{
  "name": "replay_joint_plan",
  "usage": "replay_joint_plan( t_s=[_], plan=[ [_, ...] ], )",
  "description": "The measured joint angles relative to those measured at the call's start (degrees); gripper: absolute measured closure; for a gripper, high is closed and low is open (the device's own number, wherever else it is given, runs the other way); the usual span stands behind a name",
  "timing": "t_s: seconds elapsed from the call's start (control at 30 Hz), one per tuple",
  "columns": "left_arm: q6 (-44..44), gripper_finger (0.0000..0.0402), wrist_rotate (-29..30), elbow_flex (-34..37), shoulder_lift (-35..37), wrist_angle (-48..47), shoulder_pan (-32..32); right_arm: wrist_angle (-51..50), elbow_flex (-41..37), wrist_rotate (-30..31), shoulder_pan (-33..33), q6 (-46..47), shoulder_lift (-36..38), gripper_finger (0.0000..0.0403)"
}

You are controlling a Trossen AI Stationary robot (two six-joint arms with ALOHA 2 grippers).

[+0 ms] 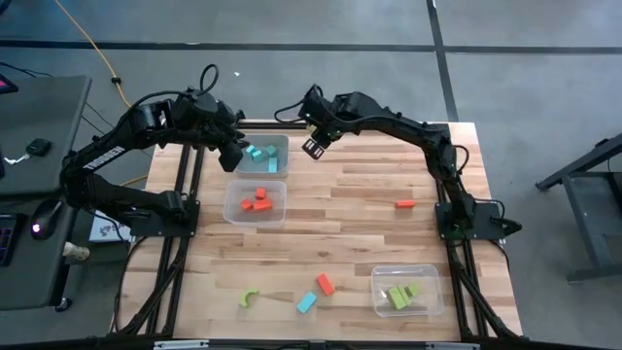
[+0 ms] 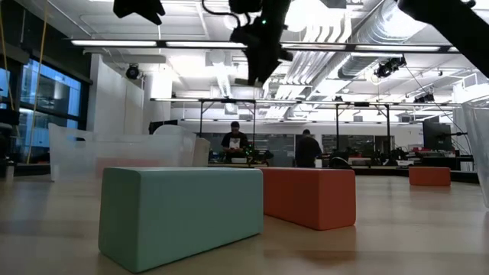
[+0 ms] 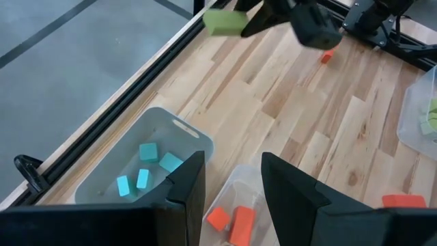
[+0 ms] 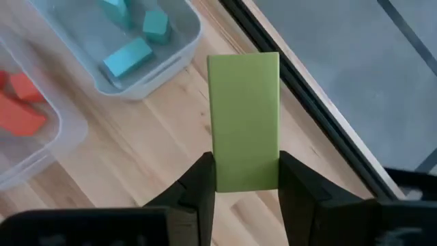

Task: Sort & place blocks by color
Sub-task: Put the green block into the bottom transparent bin

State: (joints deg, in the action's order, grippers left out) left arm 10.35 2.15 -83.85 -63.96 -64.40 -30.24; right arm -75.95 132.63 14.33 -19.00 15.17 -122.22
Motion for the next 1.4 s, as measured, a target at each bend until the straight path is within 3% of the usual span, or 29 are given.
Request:
replay_joint_plan(
  t_s=[0.53,0.73,0.87,1.1,1.4],
  plan=[
    [0.13,0.0284,-0.02,0.0,-0.02,-0.07,0.0,-14.06,-0.3,14.24,3.15,4.15,4.46,0.0303],
    [0.11,0.0284,-0.02,0.02,-0.2,-0.07,0.0,-13.78,-1.61,14.1,3.88,2.85,5.35,0.0303],
    [0.09,0.0284,-0.02,0.02,-0.52,-0.01,0.0,-13.76,-11.12,14.19,3.78,4.26,9.52,0.0303],
    [0.0,0.0284,0.0,0.02,-2.4,1.48,0.0,-9.04,-33.81,12.88,3.8,10.88,24.11,0.0303],
    [-0.02,0.0284,0.0,0.02,-6.88,1.57,0.0,-5.45,-52.24,8.15,4.36,21.99,43.61,0.0303]
  ],
)
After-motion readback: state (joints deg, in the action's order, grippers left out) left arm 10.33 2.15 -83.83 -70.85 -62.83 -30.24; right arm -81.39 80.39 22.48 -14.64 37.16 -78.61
